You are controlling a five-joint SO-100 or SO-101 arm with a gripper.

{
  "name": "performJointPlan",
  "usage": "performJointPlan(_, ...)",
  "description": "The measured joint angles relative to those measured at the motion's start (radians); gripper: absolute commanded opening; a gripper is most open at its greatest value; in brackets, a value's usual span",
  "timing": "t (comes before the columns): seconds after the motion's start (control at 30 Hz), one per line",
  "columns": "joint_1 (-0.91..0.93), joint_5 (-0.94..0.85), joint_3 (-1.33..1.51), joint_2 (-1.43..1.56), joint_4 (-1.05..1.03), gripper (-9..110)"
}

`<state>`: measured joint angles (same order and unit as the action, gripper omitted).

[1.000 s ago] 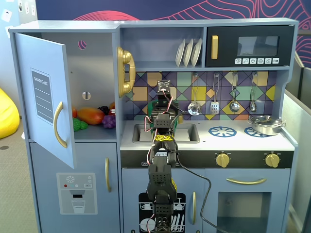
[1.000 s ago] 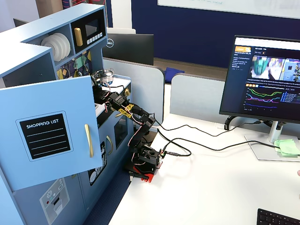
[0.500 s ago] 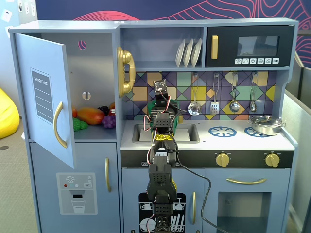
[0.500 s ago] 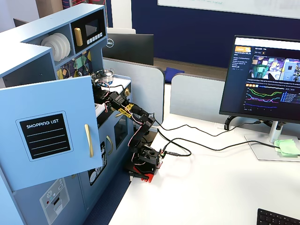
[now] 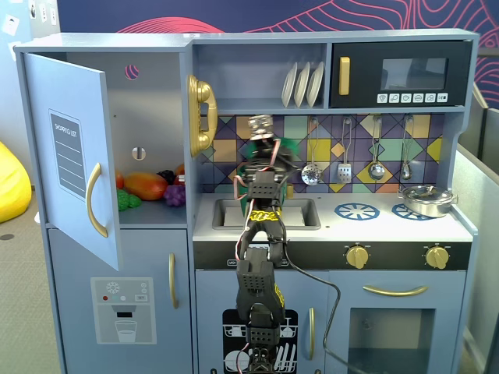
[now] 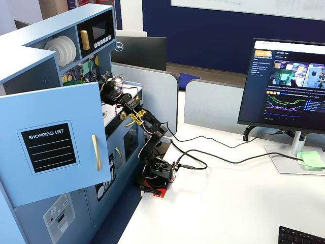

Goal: Take off the lid from the green recipient and place it on the counter

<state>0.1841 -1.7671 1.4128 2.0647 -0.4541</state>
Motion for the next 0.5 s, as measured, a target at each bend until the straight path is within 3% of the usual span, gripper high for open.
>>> performJointPlan(0.33, 0.281, 0.054, 0.057, 0.003, 0.046, 0)
performJointPlan(0.5, 0.298, 0.048, 0.218, 0.025, 0.169, 0)
